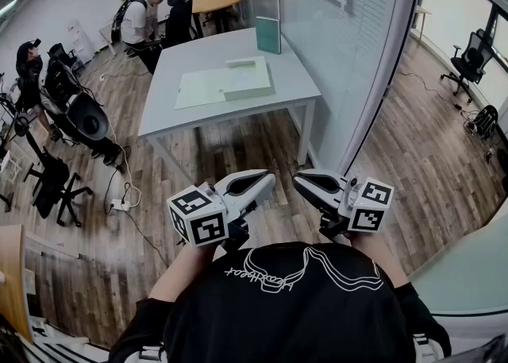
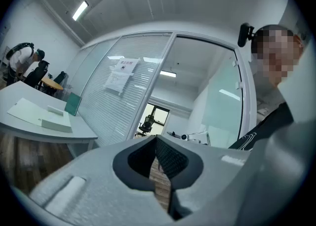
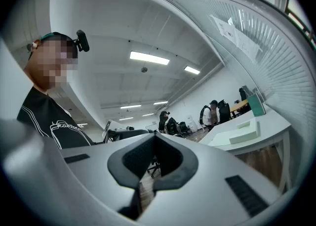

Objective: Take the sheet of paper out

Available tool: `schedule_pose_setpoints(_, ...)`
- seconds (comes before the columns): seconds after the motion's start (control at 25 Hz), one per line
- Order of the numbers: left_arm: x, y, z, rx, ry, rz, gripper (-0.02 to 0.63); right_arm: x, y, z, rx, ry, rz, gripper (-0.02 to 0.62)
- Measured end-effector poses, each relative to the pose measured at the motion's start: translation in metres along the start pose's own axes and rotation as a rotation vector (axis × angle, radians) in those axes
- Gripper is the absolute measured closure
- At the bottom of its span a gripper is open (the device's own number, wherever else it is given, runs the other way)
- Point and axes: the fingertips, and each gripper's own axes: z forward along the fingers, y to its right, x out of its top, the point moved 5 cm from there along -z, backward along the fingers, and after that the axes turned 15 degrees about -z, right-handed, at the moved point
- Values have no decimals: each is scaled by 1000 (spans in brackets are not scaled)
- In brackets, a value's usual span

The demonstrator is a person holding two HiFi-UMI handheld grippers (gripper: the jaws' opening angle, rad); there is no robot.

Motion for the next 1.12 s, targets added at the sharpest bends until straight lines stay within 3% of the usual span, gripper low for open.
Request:
schedule_pose_setpoints(0.64,2,4,-5,3,21,-7,594,4,0,5,12,-8,-11,587)
schedule_pose_setpoints(1.12,10,-47,-16,15,42,-88,594,-20,29,43,34,-54,53,586)
